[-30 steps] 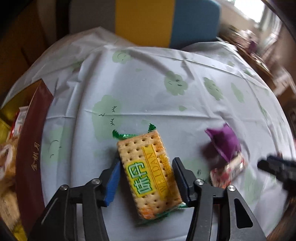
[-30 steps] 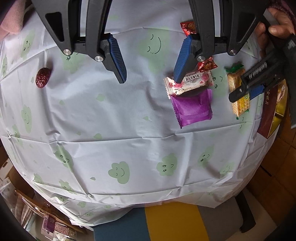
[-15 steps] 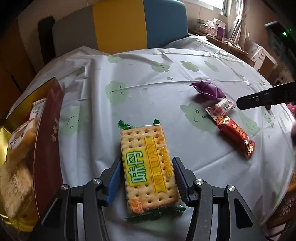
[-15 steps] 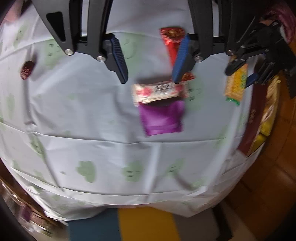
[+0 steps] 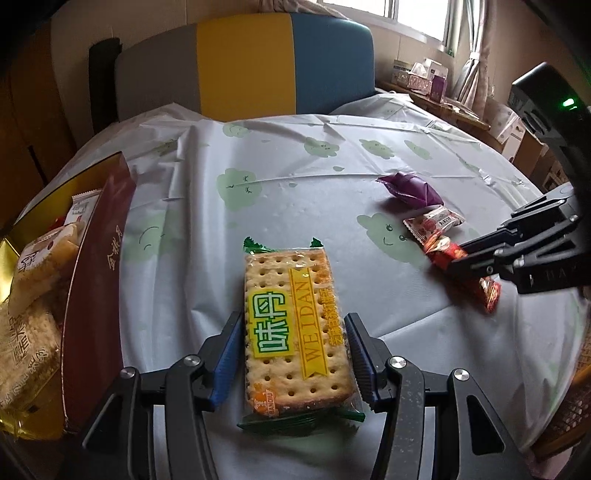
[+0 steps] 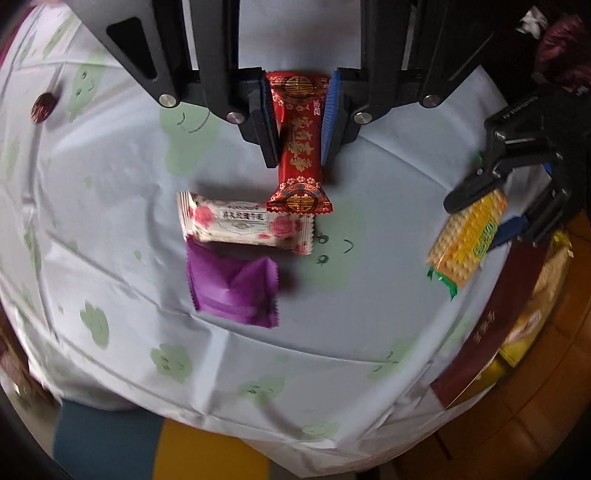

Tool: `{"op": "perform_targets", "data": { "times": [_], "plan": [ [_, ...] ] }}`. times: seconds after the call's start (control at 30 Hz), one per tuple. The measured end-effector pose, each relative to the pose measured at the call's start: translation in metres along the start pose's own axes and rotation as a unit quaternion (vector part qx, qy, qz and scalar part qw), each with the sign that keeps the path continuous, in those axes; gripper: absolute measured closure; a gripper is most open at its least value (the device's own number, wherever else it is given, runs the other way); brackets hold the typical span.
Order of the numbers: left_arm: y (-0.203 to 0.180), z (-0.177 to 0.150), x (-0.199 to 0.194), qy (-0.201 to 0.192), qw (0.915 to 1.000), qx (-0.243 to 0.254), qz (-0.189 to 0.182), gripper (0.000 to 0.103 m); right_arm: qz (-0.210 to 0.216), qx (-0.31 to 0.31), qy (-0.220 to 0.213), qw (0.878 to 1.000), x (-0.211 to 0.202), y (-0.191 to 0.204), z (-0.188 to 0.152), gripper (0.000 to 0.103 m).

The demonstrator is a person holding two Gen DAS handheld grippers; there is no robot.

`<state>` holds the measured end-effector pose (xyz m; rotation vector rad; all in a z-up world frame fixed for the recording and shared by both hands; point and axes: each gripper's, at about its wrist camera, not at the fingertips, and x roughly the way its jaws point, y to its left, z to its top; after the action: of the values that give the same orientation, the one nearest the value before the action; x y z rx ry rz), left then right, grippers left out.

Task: Organize snacks
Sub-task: 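Carry the cracker pack in the left gripper over the gold tray while the right gripper holds the candy bar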

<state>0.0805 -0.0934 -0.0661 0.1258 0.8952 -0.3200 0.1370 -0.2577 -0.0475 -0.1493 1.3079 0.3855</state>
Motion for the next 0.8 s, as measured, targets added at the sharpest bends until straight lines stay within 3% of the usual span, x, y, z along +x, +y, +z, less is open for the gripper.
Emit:
{"op": "perform_targets", "data": {
  "times": [0.27, 0.8],
  "plan": [
    [0.003, -0.004, -0.002, -0.017, 0.9998, -0.009, 0.002, 0.054, -0.020, -0.069, -0.016, 0.997, 0.009, 0.028, -0.005, 0.080],
    [-0.006, 0.002, -0.020, -0.015, 0.9994, -0.029, 0.015, 0.056, -0.024, -0.099, -0.035, 0.994, 0.022, 0.029, -0.023, 0.079]
  ]
}}
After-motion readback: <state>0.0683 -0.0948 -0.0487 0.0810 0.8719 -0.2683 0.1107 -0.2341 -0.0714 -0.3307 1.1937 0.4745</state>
